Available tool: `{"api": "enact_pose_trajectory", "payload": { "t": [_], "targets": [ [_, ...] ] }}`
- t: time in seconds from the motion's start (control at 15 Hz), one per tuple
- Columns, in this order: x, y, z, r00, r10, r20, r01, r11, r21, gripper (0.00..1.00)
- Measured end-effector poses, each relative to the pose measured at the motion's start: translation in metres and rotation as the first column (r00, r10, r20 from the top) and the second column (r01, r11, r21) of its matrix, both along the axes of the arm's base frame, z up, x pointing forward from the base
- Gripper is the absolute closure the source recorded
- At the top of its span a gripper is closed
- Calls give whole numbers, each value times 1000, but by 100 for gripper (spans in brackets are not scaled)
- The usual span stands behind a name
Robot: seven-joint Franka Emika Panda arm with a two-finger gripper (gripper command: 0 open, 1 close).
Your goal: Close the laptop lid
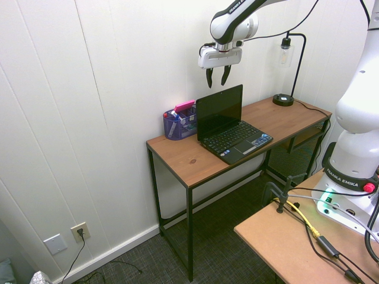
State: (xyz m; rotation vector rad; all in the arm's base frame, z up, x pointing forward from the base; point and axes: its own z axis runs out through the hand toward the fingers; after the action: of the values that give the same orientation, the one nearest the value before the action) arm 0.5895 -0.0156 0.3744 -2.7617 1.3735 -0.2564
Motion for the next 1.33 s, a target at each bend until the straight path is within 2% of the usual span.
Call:
{"api": "enact_pose_trajectory", "payload": {
  "t": [0.47,1.33],
  "targets": [
    [13,-1,-7,1000,-18,-3,18,1000,3,100],
    [5,0,-38,997,-28,-70,29,999,15,100]
  ]
}}
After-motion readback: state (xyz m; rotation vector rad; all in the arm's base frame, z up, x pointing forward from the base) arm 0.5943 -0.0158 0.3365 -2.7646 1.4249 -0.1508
